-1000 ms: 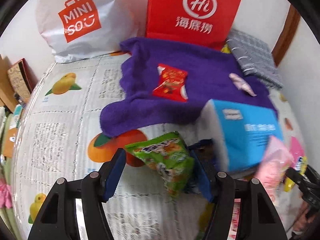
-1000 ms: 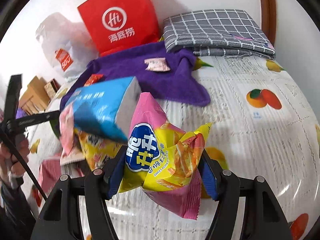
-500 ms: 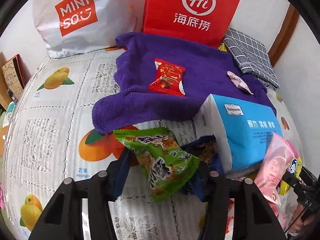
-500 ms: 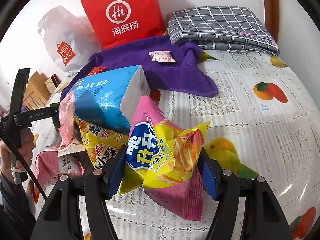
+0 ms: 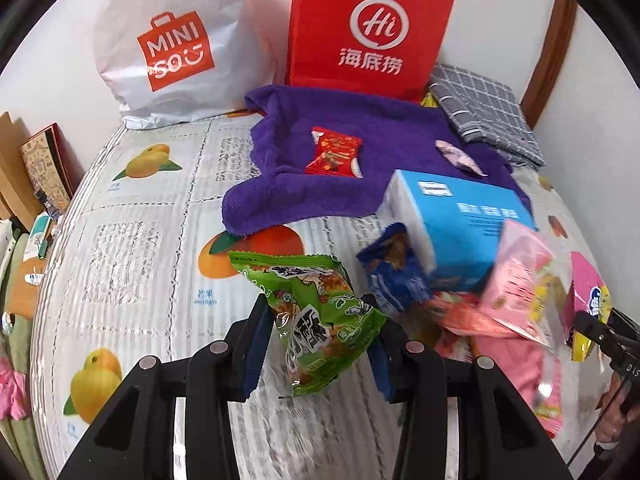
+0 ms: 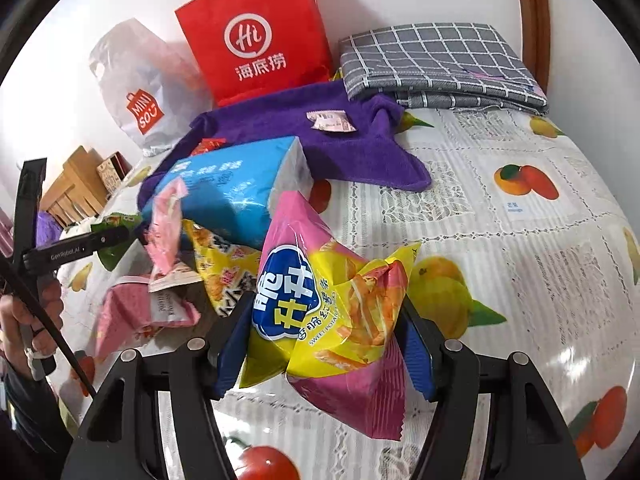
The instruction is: Organize snacks
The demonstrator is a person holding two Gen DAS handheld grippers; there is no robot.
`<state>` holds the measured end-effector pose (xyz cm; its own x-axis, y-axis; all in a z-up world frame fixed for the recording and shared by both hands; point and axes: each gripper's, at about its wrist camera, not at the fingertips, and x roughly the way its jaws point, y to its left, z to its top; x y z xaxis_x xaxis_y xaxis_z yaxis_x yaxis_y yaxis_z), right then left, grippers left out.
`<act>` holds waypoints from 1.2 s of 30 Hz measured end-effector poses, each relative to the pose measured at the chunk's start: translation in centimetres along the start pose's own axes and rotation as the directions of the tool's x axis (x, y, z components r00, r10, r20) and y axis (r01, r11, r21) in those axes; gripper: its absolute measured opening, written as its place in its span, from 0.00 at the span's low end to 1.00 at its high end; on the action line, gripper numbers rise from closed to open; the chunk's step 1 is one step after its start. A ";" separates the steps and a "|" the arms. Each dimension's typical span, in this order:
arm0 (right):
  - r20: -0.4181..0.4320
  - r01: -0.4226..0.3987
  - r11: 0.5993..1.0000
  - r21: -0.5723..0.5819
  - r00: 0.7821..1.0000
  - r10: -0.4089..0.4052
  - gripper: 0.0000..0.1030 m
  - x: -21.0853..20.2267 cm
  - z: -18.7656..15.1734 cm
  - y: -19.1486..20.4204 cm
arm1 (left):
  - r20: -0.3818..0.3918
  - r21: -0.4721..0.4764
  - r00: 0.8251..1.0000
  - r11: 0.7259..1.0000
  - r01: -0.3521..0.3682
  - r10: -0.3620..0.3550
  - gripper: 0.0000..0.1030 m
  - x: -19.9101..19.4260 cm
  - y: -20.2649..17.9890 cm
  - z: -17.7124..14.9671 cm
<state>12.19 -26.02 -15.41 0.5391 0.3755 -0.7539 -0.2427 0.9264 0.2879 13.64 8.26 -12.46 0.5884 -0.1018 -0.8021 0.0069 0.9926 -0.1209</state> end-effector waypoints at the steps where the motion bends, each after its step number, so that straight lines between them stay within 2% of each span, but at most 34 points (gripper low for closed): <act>1: 0.006 -0.002 1.000 -0.001 1.000 0.002 0.64 -0.3 0.0 0.1 | 0.001 0.001 1.000 1.000 0.006 -0.006 0.41 -0.3 -0.1 -0.1; 12: 0.059 -0.035 0.999 -0.025 0.998 0.037 0.64 -3.8 -0.6 2.3 | 0.026 0.021 0.994 0.994 0.107 -0.107 0.41 -4.4 -3.3 -1.6; 21: 0.099 -0.086 0.996 -0.037 0.991 0.089 0.64 -6.3 -0.6 3.9 | 0.051 0.037 0.987 0.988 0.148 -0.150 0.41 -7.1 -5.9 -1.7; 28: 0.116 -0.095 0.994 -0.052 0.988 0.101 0.64 -6.5 0.1 5.5 | 0.067 0.060 0.983 0.984 0.168 -0.172 0.41 -8.5 -7.4 -1.1; 36: 0.120 -0.118 0.991 -0.069 0.985 0.125 0.64 -5.5 1.5 6.5 | 0.074 0.055 0.978 0.980 0.189 -0.193 0.41 -7.8 -8.0 0.3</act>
<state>8.87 -22.00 -8.44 0.5971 0.4893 -0.6357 -0.3598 0.8716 0.3329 9.21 1.15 -5.06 0.6346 -0.2860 -0.7180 0.1621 0.9576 -0.2381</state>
